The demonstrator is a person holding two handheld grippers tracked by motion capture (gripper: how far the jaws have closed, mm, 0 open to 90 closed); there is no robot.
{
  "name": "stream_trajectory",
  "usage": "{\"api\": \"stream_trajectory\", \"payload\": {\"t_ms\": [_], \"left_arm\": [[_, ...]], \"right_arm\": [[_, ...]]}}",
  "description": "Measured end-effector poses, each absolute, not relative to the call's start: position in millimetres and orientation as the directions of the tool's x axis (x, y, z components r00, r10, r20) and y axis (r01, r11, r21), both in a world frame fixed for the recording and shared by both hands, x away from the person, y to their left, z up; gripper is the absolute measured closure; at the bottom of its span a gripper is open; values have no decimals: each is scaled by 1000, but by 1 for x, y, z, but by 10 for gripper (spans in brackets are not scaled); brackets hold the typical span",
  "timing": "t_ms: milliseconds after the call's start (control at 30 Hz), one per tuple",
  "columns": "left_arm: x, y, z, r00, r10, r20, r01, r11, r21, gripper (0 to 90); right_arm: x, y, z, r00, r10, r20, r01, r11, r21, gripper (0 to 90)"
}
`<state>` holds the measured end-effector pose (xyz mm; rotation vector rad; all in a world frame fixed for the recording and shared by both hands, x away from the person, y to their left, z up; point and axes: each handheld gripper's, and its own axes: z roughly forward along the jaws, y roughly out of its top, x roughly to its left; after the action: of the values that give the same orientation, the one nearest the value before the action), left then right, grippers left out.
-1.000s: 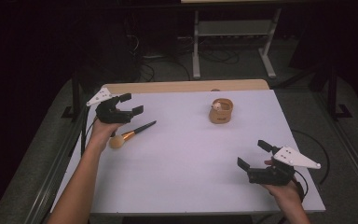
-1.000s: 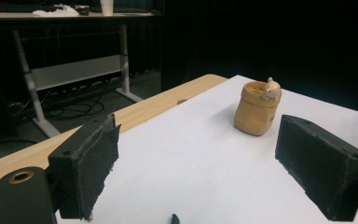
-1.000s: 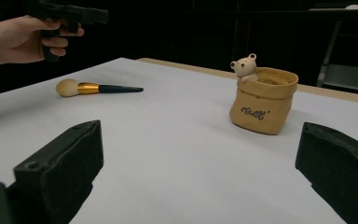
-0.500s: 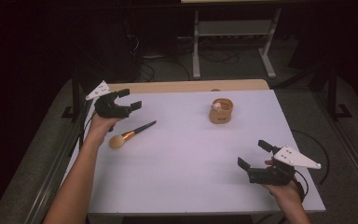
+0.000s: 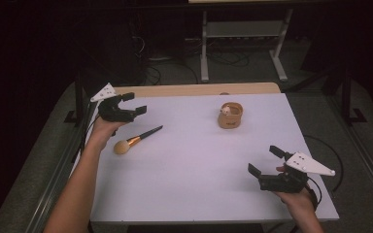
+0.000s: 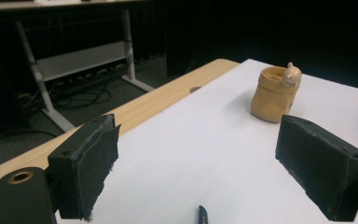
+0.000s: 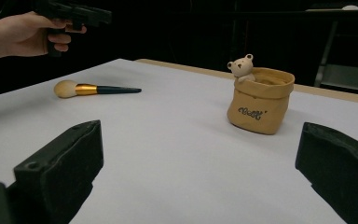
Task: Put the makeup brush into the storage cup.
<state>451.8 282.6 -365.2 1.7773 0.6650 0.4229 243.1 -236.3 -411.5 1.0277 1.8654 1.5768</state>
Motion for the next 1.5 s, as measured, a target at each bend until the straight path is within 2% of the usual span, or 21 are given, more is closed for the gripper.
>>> {"api": "stream_trajectory", "payload": {"t_ms": [733,1500], "left_arm": [[459,269,-363,796,605,6,312,-418,853,140],[463,261,-365,810,586,8,375,-529,761,171]], "right_arm": [[244,-236,-413,-600,793,106,237,51,970,2],[243,-235,-412,-601,793,104,235,51,971,2]]}}
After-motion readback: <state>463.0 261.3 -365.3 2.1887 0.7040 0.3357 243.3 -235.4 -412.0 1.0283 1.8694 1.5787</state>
